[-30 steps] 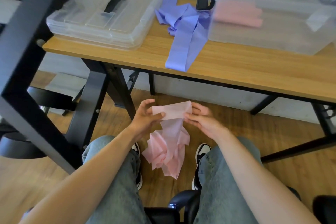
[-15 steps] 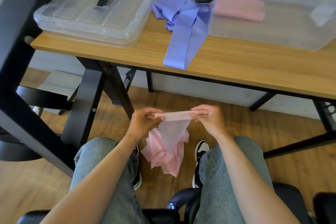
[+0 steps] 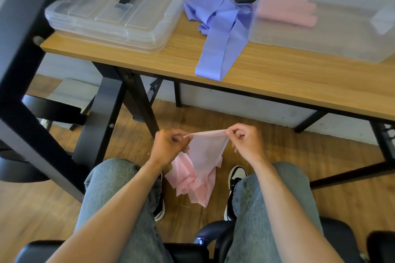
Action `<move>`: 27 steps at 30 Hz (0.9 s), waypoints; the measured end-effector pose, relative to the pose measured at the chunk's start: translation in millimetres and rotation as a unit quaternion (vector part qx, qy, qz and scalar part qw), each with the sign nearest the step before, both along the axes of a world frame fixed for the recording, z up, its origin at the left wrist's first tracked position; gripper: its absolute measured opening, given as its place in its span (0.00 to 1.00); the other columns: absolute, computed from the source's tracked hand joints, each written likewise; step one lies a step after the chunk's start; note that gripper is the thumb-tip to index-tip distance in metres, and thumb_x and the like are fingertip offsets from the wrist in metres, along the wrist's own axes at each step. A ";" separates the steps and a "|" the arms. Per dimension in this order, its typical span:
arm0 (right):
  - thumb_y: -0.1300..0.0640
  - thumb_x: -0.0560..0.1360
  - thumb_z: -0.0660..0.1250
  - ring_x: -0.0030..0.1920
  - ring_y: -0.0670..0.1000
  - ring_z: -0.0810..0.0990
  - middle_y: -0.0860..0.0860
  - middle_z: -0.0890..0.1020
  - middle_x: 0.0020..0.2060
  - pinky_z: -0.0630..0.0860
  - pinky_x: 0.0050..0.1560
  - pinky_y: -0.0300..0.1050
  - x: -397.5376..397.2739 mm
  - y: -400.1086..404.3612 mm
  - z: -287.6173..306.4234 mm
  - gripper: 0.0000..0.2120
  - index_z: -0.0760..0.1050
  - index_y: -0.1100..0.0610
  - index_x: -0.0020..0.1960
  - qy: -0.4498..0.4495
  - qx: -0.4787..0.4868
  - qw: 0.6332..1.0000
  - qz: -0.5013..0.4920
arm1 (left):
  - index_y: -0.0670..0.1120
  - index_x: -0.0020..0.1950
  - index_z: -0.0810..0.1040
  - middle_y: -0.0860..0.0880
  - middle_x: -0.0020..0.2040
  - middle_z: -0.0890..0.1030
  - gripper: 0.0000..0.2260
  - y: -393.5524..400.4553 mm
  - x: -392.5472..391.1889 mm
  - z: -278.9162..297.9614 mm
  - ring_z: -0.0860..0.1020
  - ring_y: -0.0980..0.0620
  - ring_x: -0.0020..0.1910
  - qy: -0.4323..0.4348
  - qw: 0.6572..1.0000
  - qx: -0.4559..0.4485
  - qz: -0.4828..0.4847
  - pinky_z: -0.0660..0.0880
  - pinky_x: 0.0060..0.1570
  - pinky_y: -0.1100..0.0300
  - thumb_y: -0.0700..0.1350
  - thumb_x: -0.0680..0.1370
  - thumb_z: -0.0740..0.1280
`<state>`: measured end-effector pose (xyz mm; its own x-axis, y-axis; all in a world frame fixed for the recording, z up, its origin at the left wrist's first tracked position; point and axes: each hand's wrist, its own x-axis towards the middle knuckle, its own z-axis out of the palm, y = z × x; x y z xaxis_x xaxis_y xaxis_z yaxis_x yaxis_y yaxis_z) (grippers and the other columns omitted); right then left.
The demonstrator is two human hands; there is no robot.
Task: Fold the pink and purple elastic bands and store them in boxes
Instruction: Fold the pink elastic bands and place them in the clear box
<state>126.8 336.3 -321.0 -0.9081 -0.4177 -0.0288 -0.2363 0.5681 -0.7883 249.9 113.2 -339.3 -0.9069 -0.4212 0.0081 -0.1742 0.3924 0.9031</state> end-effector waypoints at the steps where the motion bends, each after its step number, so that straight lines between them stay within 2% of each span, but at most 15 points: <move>1: 0.57 0.81 0.70 0.30 0.48 0.83 0.47 0.83 0.30 0.82 0.39 0.39 0.5 0.3 1.0 0.03 0.84 0.52 0.51 -0.017 -0.013 1.000 0.000 | 0.45 0.52 0.88 0.53 0.36 0.86 0.05 0.3 -0.3 1.7 0.85 0.52 0.34 -0.003 1.000 0.030 0.005 0.84 0.43 0.57 0.44 0.79 0.73; 5: 0.60 0.82 0.68 0.34 0.50 0.87 0.50 0.86 0.34 0.84 0.37 0.43 0.2 3.2 6.1 0.04 0.83 0.56 0.53 -0.079 -0.077 0.994 -0.007 | 0.44 0.52 0.87 0.47 0.40 0.87 0.05 -2.9 0.6 6.8 0.86 0.44 0.36 -0.011 0.992 0.122 0.024 0.85 0.39 0.50 0.43 0.78 0.74; 7: 0.61 0.82 0.69 0.39 0.50 0.88 0.51 0.88 0.38 0.85 0.42 0.45 2.0 3.1 9.2 0.05 0.83 0.58 0.54 -0.113 -0.103 0.988 -0.005 | 0.43 0.52 0.87 0.46 0.43 0.87 0.04 -3.2 1.4 9.5 0.86 0.44 0.37 -0.013 0.987 0.158 0.029 0.84 0.37 0.52 0.41 0.77 0.75; 10: 0.62 0.81 0.69 0.47 0.50 0.89 0.53 0.89 0.45 0.85 0.50 0.46 4.4 1.9 12.7 0.05 0.83 0.60 0.55 -0.167 -0.142 0.976 -0.009 | 0.42 0.50 0.87 0.47 0.46 0.87 0.04 -1.9 2.9 13.2 0.86 0.49 0.42 -0.016 0.981 0.189 0.030 0.82 0.39 0.60 0.38 0.77 0.75; 13: 0.57 0.82 0.69 0.49 0.52 0.89 0.54 0.89 0.47 0.85 0.52 0.47 6.3 1.3 14.7 0.08 0.83 0.61 0.55 -0.204 -0.184 0.961 -0.032 | 0.42 0.50 0.88 0.47 0.47 0.88 0.05 -2.0 4.4 14.9 0.86 0.50 0.47 -0.007 0.975 0.219 0.039 0.82 0.45 0.61 0.42 0.77 0.75; 15: 0.55 0.82 0.69 0.48 0.52 0.89 0.54 0.89 0.46 0.85 0.51 0.47 7.7 1.4 14.8 0.10 0.83 0.61 0.54 -0.207 -0.184 0.960 -0.045 | 0.42 0.51 0.87 0.46 0.45 0.88 0.07 -1.7 6.1 16.4 0.87 0.49 0.46 -0.001 0.971 0.234 0.057 0.83 0.46 0.61 0.45 0.78 0.74; 20: 0.61 0.80 0.72 0.46 0.49 0.89 0.53 0.89 0.46 0.86 0.50 0.48 9.5 3.2 8.0 0.05 0.84 0.59 0.54 -0.178 -0.136 0.974 -0.043 | 0.42 0.52 0.86 0.47 0.45 0.88 0.06 1.8 8.7 14.2 0.87 0.50 0.45 0.003 0.980 0.193 0.054 0.84 0.45 0.60 0.41 0.76 0.75; 23: 0.60 0.79 0.73 0.47 0.48 0.88 0.51 0.88 0.49 0.86 0.46 0.46 9.4 3.3 4.1 0.10 0.82 0.55 0.60 -0.151 -0.104 0.982 -0.049 | 0.45 0.60 0.83 0.48 0.45 0.88 0.13 0.6 8.0 11.4 0.87 0.52 0.47 0.000 0.984 0.173 0.046 0.83 0.51 0.60 0.40 0.75 0.76; 25: 0.59 0.79 0.73 0.49 0.48 0.87 0.50 0.87 0.52 0.86 0.45 0.44 9.6 3.9 0.8 0.15 0.80 0.52 0.65 -0.140 -0.073 0.986 -0.044 | 0.46 0.63 0.83 0.51 0.46 0.88 0.16 -3.0 8.9 5.0 0.86 0.56 0.48 -0.011 0.994 0.102 0.027 0.81 0.56 0.60 0.42 0.75 0.76; 27: 0.60 0.79 0.72 0.51 0.49 0.86 0.51 0.87 0.54 0.86 0.48 0.45 9.3 4.7 -4.2 0.14 0.81 0.55 0.65 -0.111 -0.031 0.993 -0.038 | 0.45 0.62 0.84 0.53 0.48 0.88 0.16 -2.9 11.0 -1.1 0.86 0.59 0.47 -0.023 1.000 0.011 0.003 0.82 0.57 0.58 0.45 0.75 0.76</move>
<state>136.1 341.0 -325.1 -0.9112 -0.3555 -0.2083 -0.0111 0.5264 -0.8502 260.9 110.3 -340.4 -0.9038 -0.4259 -0.0425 -0.2177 0.3720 0.9023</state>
